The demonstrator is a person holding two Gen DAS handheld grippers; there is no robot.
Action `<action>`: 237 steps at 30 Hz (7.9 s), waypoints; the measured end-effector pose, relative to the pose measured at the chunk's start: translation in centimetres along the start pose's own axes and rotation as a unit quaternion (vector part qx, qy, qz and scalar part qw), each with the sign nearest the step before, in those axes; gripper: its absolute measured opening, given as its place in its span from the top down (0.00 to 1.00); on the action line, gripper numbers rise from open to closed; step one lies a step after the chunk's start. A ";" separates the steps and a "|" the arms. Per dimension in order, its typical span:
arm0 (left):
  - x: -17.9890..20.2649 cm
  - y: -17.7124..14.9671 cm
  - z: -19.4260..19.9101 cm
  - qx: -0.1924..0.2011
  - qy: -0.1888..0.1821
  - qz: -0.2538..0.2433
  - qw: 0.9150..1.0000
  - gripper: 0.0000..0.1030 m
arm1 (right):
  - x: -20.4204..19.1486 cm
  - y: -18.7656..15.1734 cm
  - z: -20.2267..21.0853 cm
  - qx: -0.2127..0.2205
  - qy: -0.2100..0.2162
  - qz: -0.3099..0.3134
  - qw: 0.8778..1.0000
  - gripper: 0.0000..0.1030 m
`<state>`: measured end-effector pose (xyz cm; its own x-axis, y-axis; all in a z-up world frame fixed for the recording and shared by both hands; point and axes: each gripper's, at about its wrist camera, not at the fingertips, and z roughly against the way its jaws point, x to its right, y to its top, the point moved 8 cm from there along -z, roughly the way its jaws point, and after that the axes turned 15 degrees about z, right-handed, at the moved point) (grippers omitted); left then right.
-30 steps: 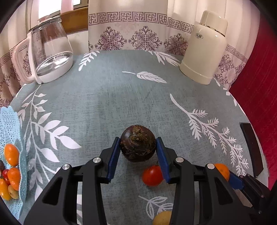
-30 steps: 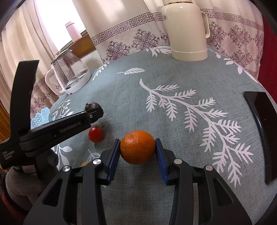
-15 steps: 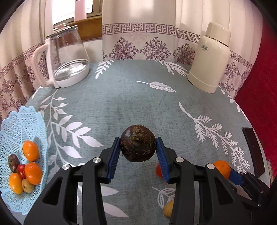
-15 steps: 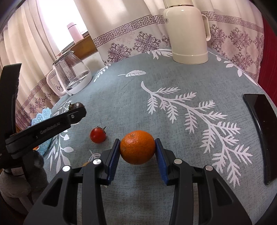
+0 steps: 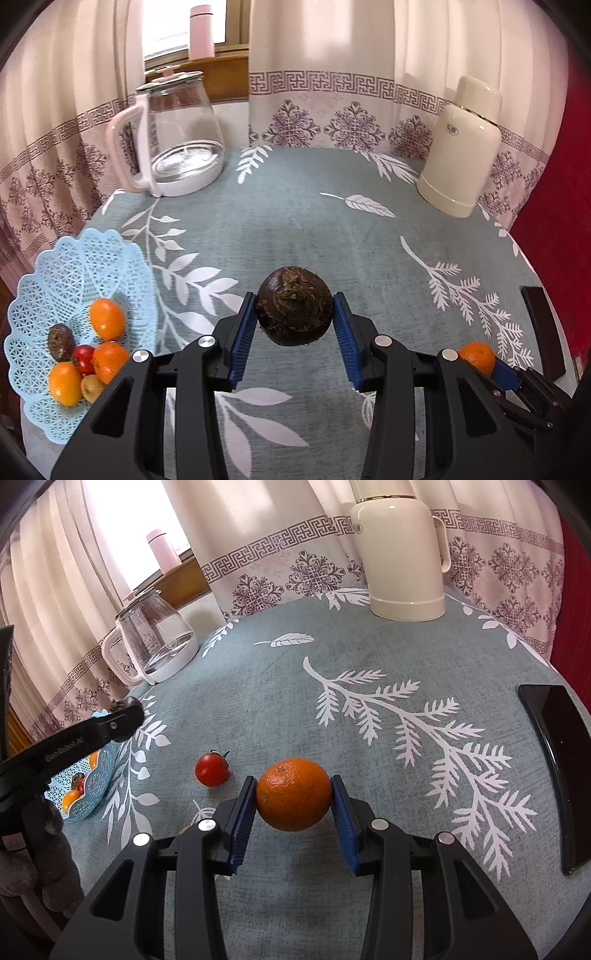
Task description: Organize fruits
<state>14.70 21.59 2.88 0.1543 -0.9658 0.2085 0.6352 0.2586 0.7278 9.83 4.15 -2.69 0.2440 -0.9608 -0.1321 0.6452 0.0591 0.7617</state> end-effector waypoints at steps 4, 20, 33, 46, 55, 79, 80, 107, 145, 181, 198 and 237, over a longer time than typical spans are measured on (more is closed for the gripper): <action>-1.3 0.5 0.7 0.011 0.010 0.011 1.000 0.58 | 0.0 0.0 0.0 0.001 -0.001 0.001 1.000 0.61; -8.7 1.7 3.1 0.039 0.063 0.066 0.995 0.58 | -0.4 0.2 0.7 0.015 -0.002 0.014 1.000 0.61; -15.1 2.4 3.5 0.045 0.110 0.114 0.986 0.58 | -0.5 0.2 0.7 0.016 -0.002 0.015 1.000 0.61; -18.2 2.9 4.5 0.062 0.135 0.146 0.978 0.42 | -0.5 0.2 0.7 0.016 -0.002 0.014 1.000 0.61; -19.7 1.8 5.0 0.064 0.152 0.155 0.974 0.36 | -0.5 0.2 0.7 0.016 -0.003 0.016 1.000 0.61; -21.1 -1.7 7.9 0.130 0.208 0.155 0.957 0.20 | -2.4 1.0 1.0 0.009 -0.012 0.038 0.999 0.61; -21.1 -1.8 8.0 0.131 0.206 0.156 0.957 0.20 | -2.8 1.1 1.1 0.011 -0.010 0.041 0.999 0.61; -22.2 -2.3 8.4 0.136 0.189 0.189 0.954 0.19 | -23.7 7.8 -3.5 0.008 0.098 0.218 0.971 0.61; -22.5 -1.8 9.2 0.127 0.167 0.205 0.956 0.13 | -19.7 6.1 -2.3 -0.007 0.071 0.157 0.985 0.48; -19.4 -1.9 10.0 0.127 0.138 0.181 0.965 0.09 | -6.9 -2.0 0.7 -0.056 -0.016 0.069 0.996 0.48; -18.8 -1.8 10.0 0.124 0.137 0.172 0.968 0.09 | -9.1 -1.9 -1.2 -0.069 -0.008 0.104 0.992 0.48; -13.2 -2.9 9.4 0.108 0.127 0.104 0.980 0.09 | -4.7 -2.1 1.7 -0.032 0.014 0.051 0.998 0.67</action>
<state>3.72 33.81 4.12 0.4656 -0.8578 0.2177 0.3984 0.4229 0.8139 6.05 8.03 -2.61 0.3305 -0.9409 -0.0744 0.6607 0.1743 0.7301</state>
